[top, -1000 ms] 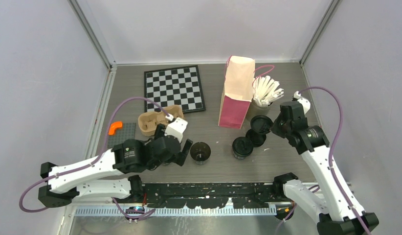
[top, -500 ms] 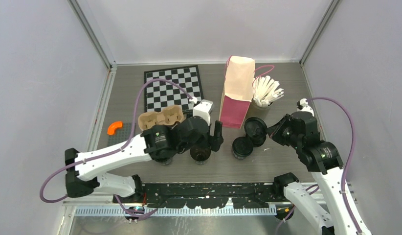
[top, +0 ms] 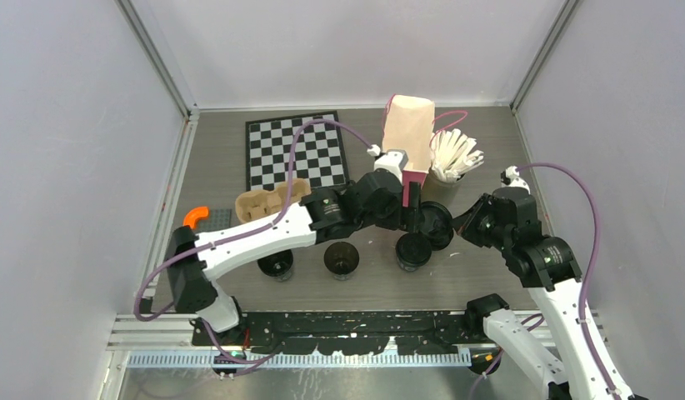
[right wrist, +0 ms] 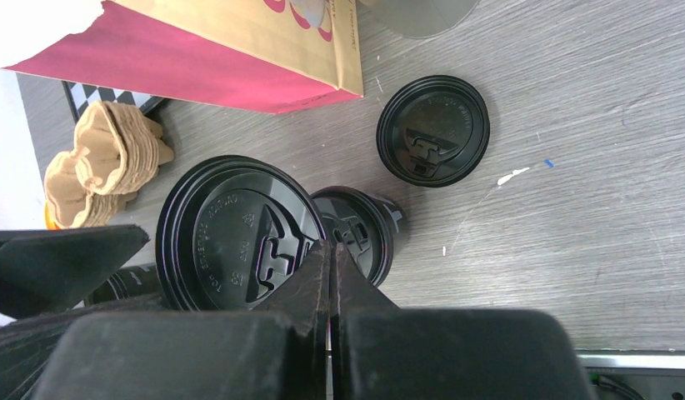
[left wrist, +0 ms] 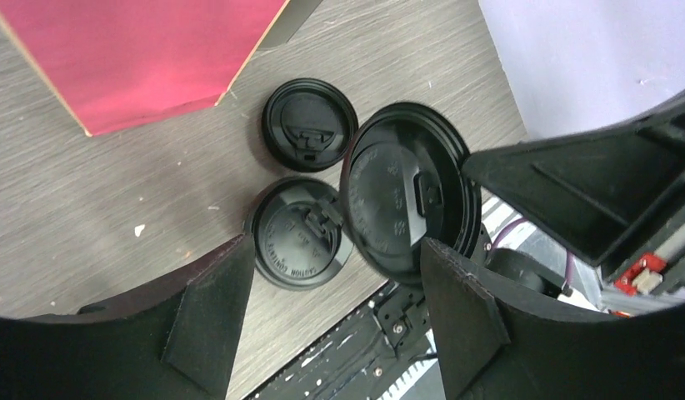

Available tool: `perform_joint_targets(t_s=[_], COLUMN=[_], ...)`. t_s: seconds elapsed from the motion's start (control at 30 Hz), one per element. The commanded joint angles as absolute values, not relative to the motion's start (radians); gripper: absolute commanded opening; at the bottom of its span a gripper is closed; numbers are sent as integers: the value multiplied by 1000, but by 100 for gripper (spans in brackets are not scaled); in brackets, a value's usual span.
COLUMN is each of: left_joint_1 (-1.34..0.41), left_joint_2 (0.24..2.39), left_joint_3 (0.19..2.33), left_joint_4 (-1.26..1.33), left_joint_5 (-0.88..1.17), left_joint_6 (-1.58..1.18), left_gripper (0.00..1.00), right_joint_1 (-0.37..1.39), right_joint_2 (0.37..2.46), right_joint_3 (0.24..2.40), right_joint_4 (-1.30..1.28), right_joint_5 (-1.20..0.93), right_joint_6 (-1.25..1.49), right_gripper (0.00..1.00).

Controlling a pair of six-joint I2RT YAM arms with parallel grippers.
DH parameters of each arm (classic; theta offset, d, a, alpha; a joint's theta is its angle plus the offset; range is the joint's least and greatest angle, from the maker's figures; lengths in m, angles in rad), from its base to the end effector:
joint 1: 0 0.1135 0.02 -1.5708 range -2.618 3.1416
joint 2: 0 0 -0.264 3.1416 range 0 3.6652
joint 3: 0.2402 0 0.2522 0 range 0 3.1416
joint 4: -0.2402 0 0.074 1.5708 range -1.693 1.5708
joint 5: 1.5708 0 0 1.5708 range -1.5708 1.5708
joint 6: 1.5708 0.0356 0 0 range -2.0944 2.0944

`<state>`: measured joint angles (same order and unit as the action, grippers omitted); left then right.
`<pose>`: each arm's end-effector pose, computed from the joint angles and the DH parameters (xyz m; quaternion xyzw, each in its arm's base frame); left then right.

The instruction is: Pack the takeout coffee

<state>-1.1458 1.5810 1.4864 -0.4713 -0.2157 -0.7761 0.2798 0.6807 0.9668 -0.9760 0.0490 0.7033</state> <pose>0.1570 -0.3285 0.3558 0.1092 0.8660 -0.3384 0.3515 0.1133 0.0307 0.3366 0.2003 0.8819 0.1816 0.3862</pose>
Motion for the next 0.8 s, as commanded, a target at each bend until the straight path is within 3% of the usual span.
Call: perform_joint_targets(t_s=[0.0, 0.17, 0.27, 0.5, 0.63, 0.77], left_joint_1=[-1146, -1145, -1142, -1137, -1119, -1075], left_joint_2=[1647, 1697, 1730, 1772, 1766, 1708], left_joint_3=[1578, 1605, 1630, 1639, 1634, 1572], left_joint_4=[-457, -465, -485, -479, -489, -482], left_joint_5=[-220, -236, -236, -205, -161, -85], left_joint_6=[-748, -736, -729, -716, -724, -755], left_gripper=[73, 66, 58, 17, 3, 0], right_joint_1=[284, 283, 283, 283, 283, 284], right_joint_2=[691, 692, 691, 691, 681, 640], right_joint_3=[980, 965, 957, 934, 925, 907], right_joint_4=[-943, -924, -909, -855, -809, -753], right_joint_5=[31, 19, 16, -36, -80, -115], right_joint_6=[672, 665, 654, 627, 620, 608], right_gripper=[0, 0, 0, 0, 20, 50])
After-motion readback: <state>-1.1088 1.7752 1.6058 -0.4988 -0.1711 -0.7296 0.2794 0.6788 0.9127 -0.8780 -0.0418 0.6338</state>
